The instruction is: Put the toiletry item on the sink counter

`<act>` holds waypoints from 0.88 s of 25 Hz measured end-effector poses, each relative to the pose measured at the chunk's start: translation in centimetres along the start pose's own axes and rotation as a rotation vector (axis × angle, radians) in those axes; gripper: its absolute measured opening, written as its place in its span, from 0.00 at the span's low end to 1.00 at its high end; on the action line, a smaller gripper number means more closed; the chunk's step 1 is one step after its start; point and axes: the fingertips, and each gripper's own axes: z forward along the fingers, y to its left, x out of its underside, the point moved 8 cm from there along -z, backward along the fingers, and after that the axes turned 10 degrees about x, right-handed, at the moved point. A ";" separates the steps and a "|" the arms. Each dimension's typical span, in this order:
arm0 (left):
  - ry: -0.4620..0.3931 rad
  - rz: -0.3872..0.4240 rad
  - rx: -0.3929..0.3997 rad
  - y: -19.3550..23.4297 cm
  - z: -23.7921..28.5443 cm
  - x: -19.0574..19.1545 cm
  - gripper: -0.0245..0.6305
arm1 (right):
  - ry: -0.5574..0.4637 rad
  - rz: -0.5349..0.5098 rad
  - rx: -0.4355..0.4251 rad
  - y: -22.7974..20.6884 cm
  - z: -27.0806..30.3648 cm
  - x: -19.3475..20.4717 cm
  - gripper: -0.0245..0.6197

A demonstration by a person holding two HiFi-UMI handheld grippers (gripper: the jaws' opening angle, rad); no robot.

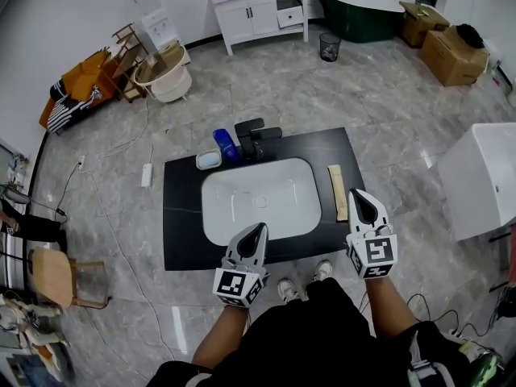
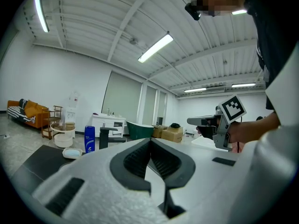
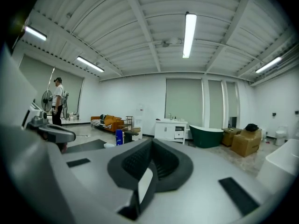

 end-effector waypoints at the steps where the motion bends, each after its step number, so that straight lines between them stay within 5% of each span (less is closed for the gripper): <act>1: -0.001 0.000 -0.002 0.0 0.0 0.0 0.05 | 0.002 -0.007 0.000 0.1 -0.2 -0.1 0.05; 22: -0.025 -0.005 0.040 -0.5 -0.5 -0.5 0.05 | -0.012 -0.010 -0.034 1.9 -2.0 -0.8 0.05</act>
